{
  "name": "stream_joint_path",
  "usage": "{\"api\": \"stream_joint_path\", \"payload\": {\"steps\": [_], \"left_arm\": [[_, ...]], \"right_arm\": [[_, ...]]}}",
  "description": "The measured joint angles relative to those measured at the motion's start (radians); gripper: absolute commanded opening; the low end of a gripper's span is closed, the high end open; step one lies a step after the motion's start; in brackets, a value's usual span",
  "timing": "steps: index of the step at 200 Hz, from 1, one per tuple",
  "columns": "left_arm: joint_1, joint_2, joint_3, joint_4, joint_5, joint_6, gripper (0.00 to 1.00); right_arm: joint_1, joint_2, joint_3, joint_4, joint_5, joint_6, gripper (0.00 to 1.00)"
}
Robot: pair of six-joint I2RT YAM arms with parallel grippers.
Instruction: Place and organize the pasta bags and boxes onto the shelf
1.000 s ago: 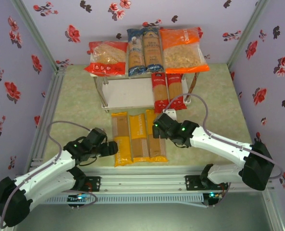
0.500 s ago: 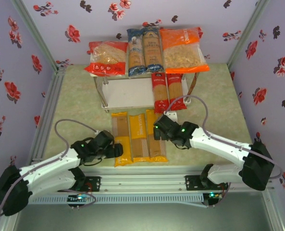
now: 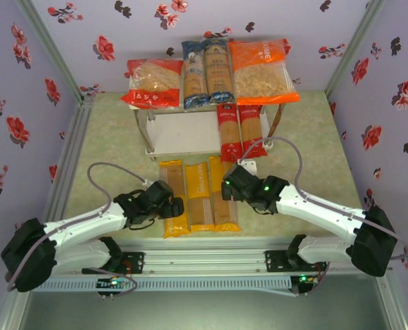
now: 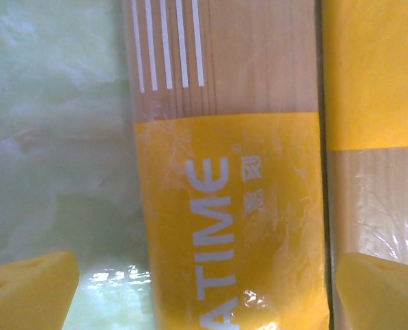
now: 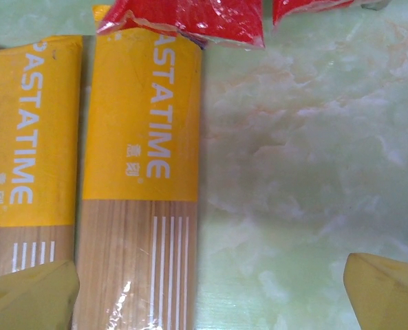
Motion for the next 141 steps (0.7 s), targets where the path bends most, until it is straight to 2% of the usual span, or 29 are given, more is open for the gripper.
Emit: {"api": "stream_joint_path", "payload": {"steps": [45, 141], "left_arm": [[-0.008, 0.107, 0.014, 0.013, 0.010, -0.006, 0.97], [-0.035, 0.223, 0.091, 0.041, 0.014, -0.015, 0.97]], "right_arm": [[-0.023, -0.035, -0.031, 0.002, -0.001, -0.003, 0.99], [-0.101, -0.156, -0.097, 0.025, -0.035, -0.011, 0.99]]}}
